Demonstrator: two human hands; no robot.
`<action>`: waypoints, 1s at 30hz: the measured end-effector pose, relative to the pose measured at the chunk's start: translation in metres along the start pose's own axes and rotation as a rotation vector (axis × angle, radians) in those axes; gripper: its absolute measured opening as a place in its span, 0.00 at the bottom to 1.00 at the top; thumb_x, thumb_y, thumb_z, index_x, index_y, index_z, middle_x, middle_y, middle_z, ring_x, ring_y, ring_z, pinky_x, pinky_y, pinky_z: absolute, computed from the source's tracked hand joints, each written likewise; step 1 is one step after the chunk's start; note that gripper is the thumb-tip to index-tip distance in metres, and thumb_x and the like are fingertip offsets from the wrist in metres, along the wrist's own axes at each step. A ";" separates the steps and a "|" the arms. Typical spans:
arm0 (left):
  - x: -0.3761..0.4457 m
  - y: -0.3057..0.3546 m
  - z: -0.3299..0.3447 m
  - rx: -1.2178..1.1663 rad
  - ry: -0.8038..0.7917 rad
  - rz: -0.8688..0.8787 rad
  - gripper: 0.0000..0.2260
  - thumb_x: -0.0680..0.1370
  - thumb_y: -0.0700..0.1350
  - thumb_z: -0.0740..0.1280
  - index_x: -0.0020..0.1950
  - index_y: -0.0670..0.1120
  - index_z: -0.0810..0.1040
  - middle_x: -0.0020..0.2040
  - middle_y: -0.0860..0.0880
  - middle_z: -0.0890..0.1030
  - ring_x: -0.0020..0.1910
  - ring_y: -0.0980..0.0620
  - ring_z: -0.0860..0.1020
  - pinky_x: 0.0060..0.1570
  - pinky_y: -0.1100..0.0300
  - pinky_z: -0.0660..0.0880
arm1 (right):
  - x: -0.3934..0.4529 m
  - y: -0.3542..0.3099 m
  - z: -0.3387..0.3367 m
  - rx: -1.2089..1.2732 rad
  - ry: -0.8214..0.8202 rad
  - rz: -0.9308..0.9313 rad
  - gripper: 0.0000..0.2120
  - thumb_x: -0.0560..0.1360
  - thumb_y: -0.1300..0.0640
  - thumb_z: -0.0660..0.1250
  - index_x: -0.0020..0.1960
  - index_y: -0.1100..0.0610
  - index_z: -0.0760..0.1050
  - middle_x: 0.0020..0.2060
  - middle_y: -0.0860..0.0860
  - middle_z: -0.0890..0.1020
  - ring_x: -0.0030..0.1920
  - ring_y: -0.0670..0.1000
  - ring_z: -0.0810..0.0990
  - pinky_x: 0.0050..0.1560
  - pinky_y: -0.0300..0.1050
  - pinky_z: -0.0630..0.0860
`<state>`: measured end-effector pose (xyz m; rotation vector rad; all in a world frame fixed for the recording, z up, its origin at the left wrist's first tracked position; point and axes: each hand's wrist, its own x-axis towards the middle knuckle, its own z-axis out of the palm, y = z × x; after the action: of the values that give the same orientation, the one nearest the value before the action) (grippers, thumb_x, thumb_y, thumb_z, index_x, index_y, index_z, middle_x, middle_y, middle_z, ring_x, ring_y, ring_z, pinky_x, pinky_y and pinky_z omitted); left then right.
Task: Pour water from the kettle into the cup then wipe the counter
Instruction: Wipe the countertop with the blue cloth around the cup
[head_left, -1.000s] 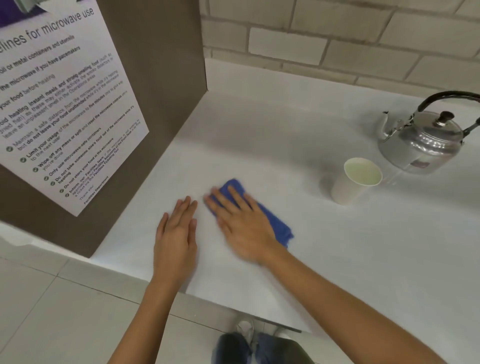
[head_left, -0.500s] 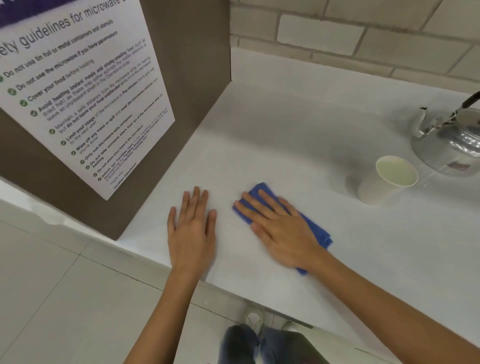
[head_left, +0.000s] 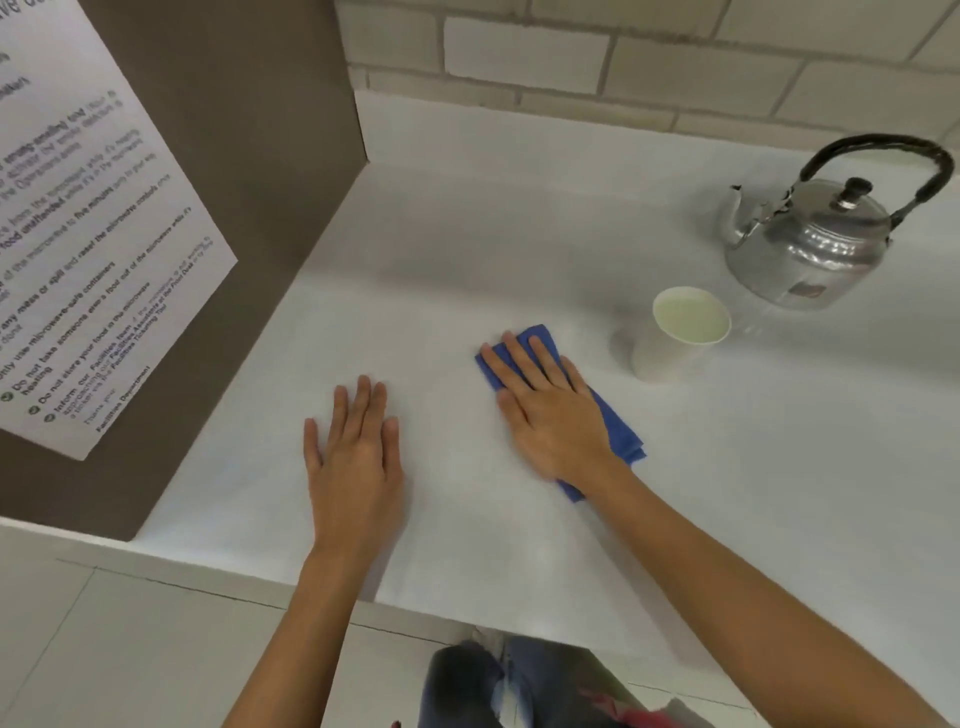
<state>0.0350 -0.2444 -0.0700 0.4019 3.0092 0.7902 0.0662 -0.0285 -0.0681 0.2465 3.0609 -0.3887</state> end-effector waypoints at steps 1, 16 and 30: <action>0.001 0.006 0.003 -0.010 -0.012 0.019 0.23 0.84 0.50 0.47 0.79 0.48 0.58 0.80 0.51 0.57 0.80 0.53 0.48 0.78 0.48 0.42 | 0.009 -0.006 -0.001 -0.001 0.007 0.042 0.25 0.85 0.49 0.44 0.81 0.42 0.42 0.81 0.43 0.45 0.81 0.49 0.40 0.79 0.49 0.39; -0.008 0.068 0.030 -0.226 -0.050 0.167 0.17 0.83 0.42 0.56 0.71 0.41 0.73 0.73 0.44 0.72 0.76 0.47 0.63 0.76 0.46 0.56 | -0.077 0.013 0.002 0.021 0.006 0.011 0.26 0.85 0.48 0.42 0.81 0.41 0.39 0.80 0.40 0.42 0.80 0.47 0.38 0.79 0.49 0.39; -0.019 0.113 0.052 -0.158 -0.096 0.206 0.18 0.82 0.42 0.59 0.71 0.42 0.72 0.75 0.44 0.68 0.78 0.46 0.60 0.77 0.46 0.52 | -0.154 0.068 -0.004 -0.004 0.049 0.084 0.25 0.85 0.47 0.44 0.81 0.39 0.44 0.80 0.38 0.48 0.80 0.44 0.44 0.77 0.46 0.42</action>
<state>0.0844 -0.1290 -0.0619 0.7302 2.8231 0.9833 0.2288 0.0139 -0.0704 0.3894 3.0860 -0.3774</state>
